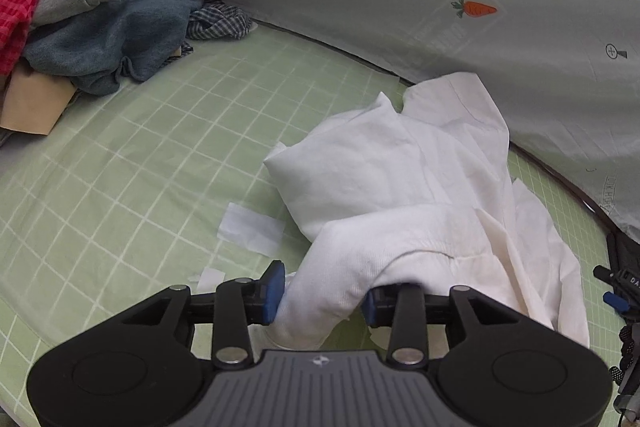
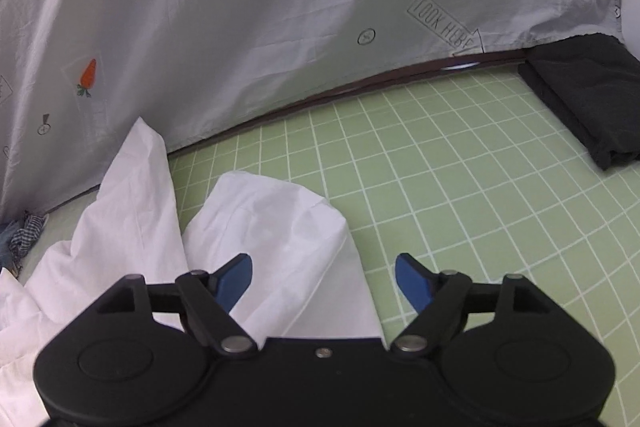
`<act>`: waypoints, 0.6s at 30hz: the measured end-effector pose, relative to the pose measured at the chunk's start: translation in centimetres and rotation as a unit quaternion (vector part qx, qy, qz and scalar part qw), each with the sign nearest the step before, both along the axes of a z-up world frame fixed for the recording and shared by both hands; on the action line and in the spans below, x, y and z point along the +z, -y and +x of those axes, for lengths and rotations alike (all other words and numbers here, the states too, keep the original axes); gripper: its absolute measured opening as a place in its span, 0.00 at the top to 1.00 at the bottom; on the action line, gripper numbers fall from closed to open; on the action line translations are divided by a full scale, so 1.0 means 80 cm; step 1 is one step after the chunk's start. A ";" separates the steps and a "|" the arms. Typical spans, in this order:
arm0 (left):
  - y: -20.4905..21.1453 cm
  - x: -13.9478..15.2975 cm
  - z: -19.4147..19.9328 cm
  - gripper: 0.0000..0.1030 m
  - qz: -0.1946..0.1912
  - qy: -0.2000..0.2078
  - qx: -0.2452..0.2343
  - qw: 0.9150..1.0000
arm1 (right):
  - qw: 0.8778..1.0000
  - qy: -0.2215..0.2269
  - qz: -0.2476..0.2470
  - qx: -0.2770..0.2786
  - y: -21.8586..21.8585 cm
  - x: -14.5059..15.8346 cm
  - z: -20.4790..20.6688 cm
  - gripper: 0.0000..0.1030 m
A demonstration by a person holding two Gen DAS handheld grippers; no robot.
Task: Fold clothes
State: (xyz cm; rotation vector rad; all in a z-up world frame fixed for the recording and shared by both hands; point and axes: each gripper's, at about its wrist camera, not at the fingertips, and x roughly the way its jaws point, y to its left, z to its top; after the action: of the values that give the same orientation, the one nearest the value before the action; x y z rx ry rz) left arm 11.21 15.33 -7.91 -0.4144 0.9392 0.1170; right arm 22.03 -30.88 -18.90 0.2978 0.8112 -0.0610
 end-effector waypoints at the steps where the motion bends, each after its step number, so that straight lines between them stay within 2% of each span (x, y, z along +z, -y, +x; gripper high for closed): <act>1: -0.002 0.002 0.000 0.60 -0.002 0.001 0.001 1.000 | 1.000 -0.010 0.003 -0.001 -0.001 -0.005 0.007 0.23; 5: -0.016 0.000 -0.011 0.54 -0.001 -0.007 0.008 1.000 | 1.000 -0.027 -0.003 0.003 -0.007 -0.018 0.023 0.22; 7: -0.032 -0.004 -0.015 0.51 -0.014 -0.012 0.025 1.000 | 0.999 -0.033 -0.003 -0.002 -0.007 -0.025 0.026 0.22; 10: -0.044 -0.005 -0.018 0.50 -0.024 -0.014 0.055 0.998 | 0.999 -0.044 0.008 -0.011 -0.004 -0.034 0.029 0.22; 13: -0.042 -0.003 -0.016 0.50 -0.019 -0.009 0.056 0.998 | 0.999 -0.051 0.008 -0.013 -0.003 -0.037 0.037 0.22; 15: -0.047 -0.005 -0.018 0.50 -0.045 0.000 0.086 0.995 | 0.999 -0.047 0.007 -0.010 -0.002 -0.035 0.041 0.22; 18: -0.060 -0.015 -0.027 0.50 -0.121 0.014 0.155 0.980 | 0.999 -0.043 0.007 -0.009 -0.001 -0.030 0.050 0.21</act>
State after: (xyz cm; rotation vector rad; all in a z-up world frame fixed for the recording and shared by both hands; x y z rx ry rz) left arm 9.05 20.16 -9.11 -0.7858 0.8585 0.2812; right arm 26.03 -30.77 -21.31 0.3174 0.8942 -0.0846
